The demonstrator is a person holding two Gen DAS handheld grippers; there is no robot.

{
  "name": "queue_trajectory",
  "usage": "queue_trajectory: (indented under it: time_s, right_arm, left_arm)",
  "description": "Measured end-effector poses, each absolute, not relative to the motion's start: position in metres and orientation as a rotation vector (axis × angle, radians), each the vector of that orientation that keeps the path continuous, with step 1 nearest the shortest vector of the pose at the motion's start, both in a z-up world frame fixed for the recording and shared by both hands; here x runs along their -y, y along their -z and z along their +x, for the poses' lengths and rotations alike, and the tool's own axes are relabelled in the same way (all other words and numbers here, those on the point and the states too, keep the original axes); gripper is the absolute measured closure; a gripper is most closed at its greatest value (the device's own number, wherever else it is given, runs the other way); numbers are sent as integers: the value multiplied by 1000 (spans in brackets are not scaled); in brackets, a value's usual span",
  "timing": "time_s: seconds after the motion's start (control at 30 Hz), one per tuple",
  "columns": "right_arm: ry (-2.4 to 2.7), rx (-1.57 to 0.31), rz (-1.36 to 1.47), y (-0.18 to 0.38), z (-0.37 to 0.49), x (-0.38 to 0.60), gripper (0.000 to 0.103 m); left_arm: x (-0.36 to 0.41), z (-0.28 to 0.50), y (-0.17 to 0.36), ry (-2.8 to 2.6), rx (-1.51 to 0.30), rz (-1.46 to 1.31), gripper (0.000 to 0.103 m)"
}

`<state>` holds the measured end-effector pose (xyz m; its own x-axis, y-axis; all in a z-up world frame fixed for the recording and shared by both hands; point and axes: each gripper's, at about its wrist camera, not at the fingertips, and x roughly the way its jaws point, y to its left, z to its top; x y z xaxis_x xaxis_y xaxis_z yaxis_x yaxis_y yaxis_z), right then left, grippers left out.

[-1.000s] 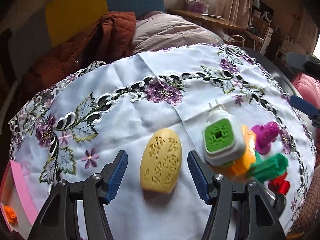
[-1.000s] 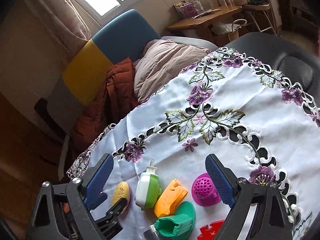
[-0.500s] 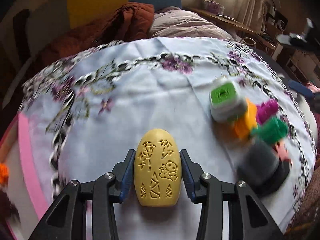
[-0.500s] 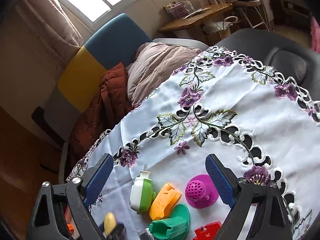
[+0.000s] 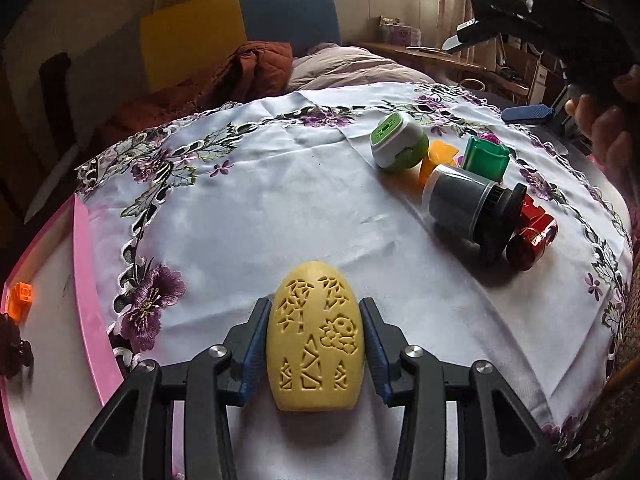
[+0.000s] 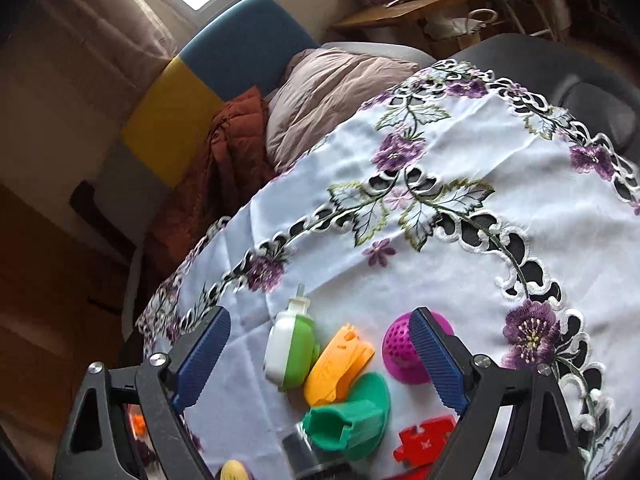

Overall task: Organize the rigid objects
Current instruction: 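Lift the yellow sponge with the left gripper while the right gripper grasps the magenta perforated cup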

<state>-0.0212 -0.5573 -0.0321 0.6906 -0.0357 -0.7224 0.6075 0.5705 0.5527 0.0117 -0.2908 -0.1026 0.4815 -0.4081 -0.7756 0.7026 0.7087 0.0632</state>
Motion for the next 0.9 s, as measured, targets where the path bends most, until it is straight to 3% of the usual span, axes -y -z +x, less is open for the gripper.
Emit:
queue_trajectory:
  time_s: [0.2, 0.33, 0.63, 0.7, 0.9]
  right_arm:
    - [426, -775, 830, 14, -41, 557, 19]
    - [485, -866, 804, 22, -47, 564, 42]
    - [543, -962, 767, 63, -11, 569, 45]
    - [587, -1043, 697, 77, -3, 566, 68]
    - [595, -1107, 648, 89, 3, 569, 68]
  left_arm:
    - [287, 9, 105, 707, -795, 379, 59]
    - [285, 10, 105, 714, -796, 366, 59]
    - [283, 7, 105, 717, -789, 362, 59]
    - [282, 7, 105, 720, -790, 356, 59]
    - [281, 8, 106, 720, -795, 347, 59]
